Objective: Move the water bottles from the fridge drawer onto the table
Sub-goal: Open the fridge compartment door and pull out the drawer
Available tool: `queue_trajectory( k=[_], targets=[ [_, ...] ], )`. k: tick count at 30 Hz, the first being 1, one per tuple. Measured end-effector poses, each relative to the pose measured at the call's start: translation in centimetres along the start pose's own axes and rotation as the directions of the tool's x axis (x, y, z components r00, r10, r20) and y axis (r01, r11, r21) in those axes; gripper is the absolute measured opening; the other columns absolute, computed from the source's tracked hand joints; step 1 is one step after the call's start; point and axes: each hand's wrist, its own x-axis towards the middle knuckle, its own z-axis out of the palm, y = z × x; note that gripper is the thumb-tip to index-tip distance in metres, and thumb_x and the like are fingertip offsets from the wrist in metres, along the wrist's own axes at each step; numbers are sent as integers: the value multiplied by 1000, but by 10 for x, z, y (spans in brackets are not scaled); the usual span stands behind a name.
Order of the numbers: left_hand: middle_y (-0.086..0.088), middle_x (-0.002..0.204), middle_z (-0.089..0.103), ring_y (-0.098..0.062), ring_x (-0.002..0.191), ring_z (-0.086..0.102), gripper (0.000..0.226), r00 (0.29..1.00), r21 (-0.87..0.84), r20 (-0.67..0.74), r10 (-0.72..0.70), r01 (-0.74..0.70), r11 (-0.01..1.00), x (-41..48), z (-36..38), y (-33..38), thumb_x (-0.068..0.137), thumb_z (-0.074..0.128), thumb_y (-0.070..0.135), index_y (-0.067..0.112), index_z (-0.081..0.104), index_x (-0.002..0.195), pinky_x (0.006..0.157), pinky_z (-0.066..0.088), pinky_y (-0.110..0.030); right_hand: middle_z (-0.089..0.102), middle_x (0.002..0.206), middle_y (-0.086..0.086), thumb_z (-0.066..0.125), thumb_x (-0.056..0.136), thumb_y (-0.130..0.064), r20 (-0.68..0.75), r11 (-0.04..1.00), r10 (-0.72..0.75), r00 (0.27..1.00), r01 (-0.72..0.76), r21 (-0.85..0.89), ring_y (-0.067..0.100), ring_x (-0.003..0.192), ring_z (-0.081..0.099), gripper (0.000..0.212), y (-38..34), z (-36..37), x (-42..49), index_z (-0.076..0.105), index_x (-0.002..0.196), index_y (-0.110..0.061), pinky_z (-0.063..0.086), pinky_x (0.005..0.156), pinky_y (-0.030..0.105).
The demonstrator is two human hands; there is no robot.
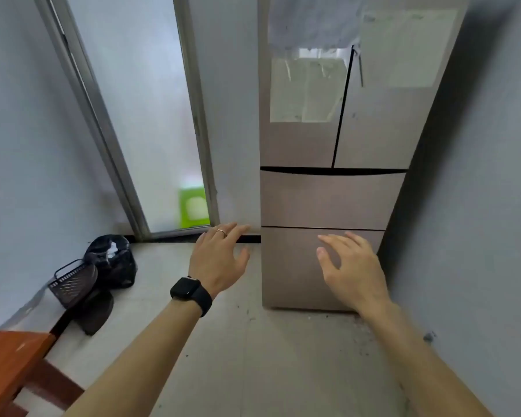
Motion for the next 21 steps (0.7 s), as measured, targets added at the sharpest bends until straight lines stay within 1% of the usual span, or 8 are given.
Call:
queue_trajectory(
  k=[4, 7, 11, 14, 15, 17, 19, 21],
  targets=[
    [5, 148, 52, -19, 139, 41, 47, 999, -2, 41, -36, 36, 999, 65, 39, -21, 97, 51, 41, 37, 49, 144, 117, 30, -40, 57, 142, -14, 45, 101, -48, 49, 999, 25, 998, -26, 23, 11, 143, 32, 42, 21, 32, 68, 58, 139, -34, 31, 117, 40],
    [5, 150, 49, -20, 139, 41, 48, 998, -12, 55, -31, 32, 999, 124, 74, -39, 97, 50, 42, 38, 47, 145, 117, 31, -41, 57, 142, -13, 46, 101, -47, 40, 1000, 26, 999, -27, 13, 12, 143, 32, 41, 37, 61, 126, 58, 139, -34, 29, 116, 38],
    [5, 151, 49, -21, 139, 42, 49, 996, -66, 85, -41, 47, 997, 202, 110, -65, 97, 50, 43, 39, 45, 146, 117, 32, -41, 55, 144, -14, 46, 102, -46, 70, 999, 46, 997, -47, 9, 10, 144, 30, 42, 46, 96, 202, 57, 140, -33, 29, 117, 36],
    [4, 149, 50, -21, 138, 42, 48, 993, -130, 111, -35, 49, 990, 256, 132, -84, 98, 49, 41, 37, 45, 146, 115, 34, -40, 52, 147, -13, 45, 102, -46, 84, 1000, 15, 996, -13, -24, 10, 145, 28, 44, 47, 118, 254, 55, 143, -32, 27, 119, 35],
    [4, 148, 51, -21, 137, 43, 48, 992, -157, 119, -36, 54, 986, 273, 139, -89, 98, 49, 40, 36, 45, 146, 115, 35, -39, 50, 149, -12, 45, 102, -47, 82, 1000, 12, 997, -10, -30, 10, 146, 28, 45, 47, 126, 270, 53, 144, -32, 26, 119, 35],
    [2, 146, 52, -21, 136, 43, 48, 987, -234, 144, -76, 108, 966, 305, 153, -99, 98, 51, 37, 34, 46, 145, 111, 37, -37, 43, 155, -10, 44, 102, -48, 78, 999, 25, 997, -22, -36, 11, 147, 24, 47, 50, 137, 299, 50, 146, -34, 25, 119, 36],
    [-2, 143, 53, -22, 134, 44, 49, 977, -320, 180, -118, 171, 932, 331, 167, -105, 98, 54, 36, 31, 46, 146, 107, 39, -35, 32, 161, -7, 45, 101, -50, 63, 998, 25, 998, -21, -53, 14, 150, 17, 50, 54, 147, 325, 45, 149, -34, 25, 119, 40],
    [-4, 143, 52, -23, 134, 44, 54, 972, -380, 205, -117, 189, 906, 356, 182, -109, 98, 55, 38, 26, 43, 149, 105, 40, -35, 18, 167, -4, 44, 100, -51, 27, 995, 1, 1000, 2, -104, 17, 153, 9, 57, 57, 156, 355, 37, 154, -33, 21, 119, 42]
  ],
)
